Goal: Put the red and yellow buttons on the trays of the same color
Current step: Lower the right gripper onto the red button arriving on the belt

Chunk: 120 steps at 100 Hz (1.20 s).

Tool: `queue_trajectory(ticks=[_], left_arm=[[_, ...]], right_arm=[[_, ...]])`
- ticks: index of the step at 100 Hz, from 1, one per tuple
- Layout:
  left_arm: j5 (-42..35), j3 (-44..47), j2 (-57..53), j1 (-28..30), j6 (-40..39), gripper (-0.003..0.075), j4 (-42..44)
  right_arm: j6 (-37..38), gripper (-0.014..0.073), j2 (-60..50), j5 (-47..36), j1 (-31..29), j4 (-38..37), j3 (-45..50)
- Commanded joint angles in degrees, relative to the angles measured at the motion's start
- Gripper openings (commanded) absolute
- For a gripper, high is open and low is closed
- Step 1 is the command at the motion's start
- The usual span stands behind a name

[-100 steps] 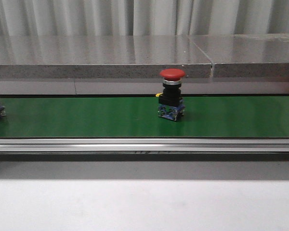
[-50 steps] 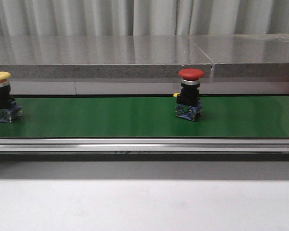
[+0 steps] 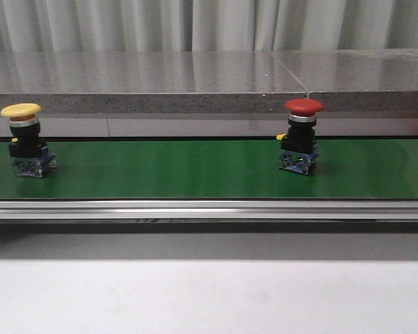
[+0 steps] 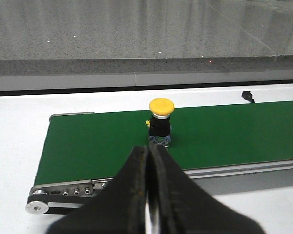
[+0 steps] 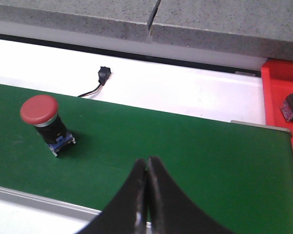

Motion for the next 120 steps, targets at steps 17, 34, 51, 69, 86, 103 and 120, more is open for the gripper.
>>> queue_trajectory(ticks=[17, 34, 51, 69, 86, 103, 120], left_arm=[[-4.0, -1.4, 0.7, -0.3, -0.3, -0.0019, -1.1], [-4.0, -1.4, 0.7, -0.3, -0.3, -0.0019, -1.1], [-4.0, -1.4, 0.7, -0.3, -0.3, -0.0019, -1.1], [-4.0, -1.4, 0.7, -0.3, -0.3, -0.0019, -1.1], [-4.0, -1.4, 0.7, -0.3, -0.3, -0.0019, -1.1], [-4.0, -1.4, 0.7, -0.3, -0.3, -0.0019, -1.1], [-4.1, -1.4, 0.7, -0.3, -0.3, -0.0019, -1.1]], right_arm=[[-0.7, 0.0562, -0.4, -0.6, 0.0, 1.5, -1.8], [-0.7, 0.0636, -0.3, -0.1, 0.0, 2.0, -1.9], [-0.8, 0.0635, 3.0, 4.9, 0.0, 2.0, -5.8], [-2.7, 0.0635, 10.9, 9.0, 0.0, 2.0, -10.9], [-2.9, 0.0635, 17.4, 10.7, 0.2, 2.0, -14.0], [-3.5, 0.0635, 22.9, 10.5, 3.2, 2.0, -15.9], [-3.6, 0.0635, 28.0, 7.1, 5.2, 2.0, -17.4]])
